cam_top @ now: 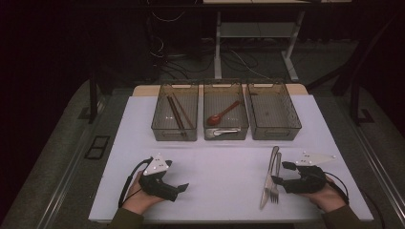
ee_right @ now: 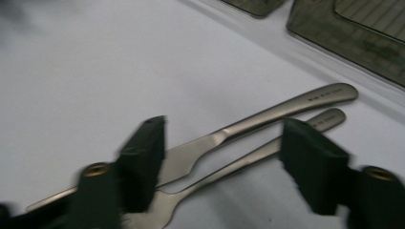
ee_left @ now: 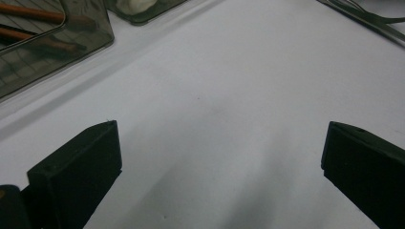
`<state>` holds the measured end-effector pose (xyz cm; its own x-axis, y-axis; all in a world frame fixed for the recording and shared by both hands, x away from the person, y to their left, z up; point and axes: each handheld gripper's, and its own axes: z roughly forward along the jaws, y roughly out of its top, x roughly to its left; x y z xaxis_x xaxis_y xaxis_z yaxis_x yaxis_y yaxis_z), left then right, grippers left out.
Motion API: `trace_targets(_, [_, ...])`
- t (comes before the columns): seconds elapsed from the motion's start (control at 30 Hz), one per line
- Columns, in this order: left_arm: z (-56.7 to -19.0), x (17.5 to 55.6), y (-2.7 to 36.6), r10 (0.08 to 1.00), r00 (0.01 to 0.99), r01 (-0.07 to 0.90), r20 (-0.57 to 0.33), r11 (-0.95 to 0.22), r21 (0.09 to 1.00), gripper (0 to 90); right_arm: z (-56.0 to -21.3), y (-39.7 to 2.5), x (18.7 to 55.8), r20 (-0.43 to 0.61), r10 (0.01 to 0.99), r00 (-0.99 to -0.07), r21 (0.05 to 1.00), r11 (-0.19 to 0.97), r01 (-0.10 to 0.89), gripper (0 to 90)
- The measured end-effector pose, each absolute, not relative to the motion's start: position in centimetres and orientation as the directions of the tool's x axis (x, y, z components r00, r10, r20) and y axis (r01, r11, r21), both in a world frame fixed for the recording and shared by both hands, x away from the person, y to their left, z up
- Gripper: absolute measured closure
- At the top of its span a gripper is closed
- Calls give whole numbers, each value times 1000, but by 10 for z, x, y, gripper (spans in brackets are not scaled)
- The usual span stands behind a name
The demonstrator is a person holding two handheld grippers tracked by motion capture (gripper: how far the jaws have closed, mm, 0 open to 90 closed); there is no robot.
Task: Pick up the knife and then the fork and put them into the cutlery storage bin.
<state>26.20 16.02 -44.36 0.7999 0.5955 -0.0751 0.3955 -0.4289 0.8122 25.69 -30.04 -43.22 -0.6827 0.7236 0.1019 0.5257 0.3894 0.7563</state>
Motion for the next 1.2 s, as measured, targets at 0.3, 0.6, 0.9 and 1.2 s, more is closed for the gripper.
trace_targets(0.3, [-445,262,158,583,808,396,-81,-437,807,0,-435,-301,266,72,745,-663,718,423,553,822])
trace_targets(0.6, [-445,262,157,578,812,392,-79,-441,807,0,-442,-291,269,80,681,-728,683,494,538,894])
trace_targets(0.9, [-445,262,157,578,812,395,-82,-440,806,0,-447,-286,271,90,661,-745,667,515,538,894])
trace_targets(1.2, [-445,262,156,578,812,394,-81,-440,807,0,-448,-282,275,84,662,-745,679,509,529,894])
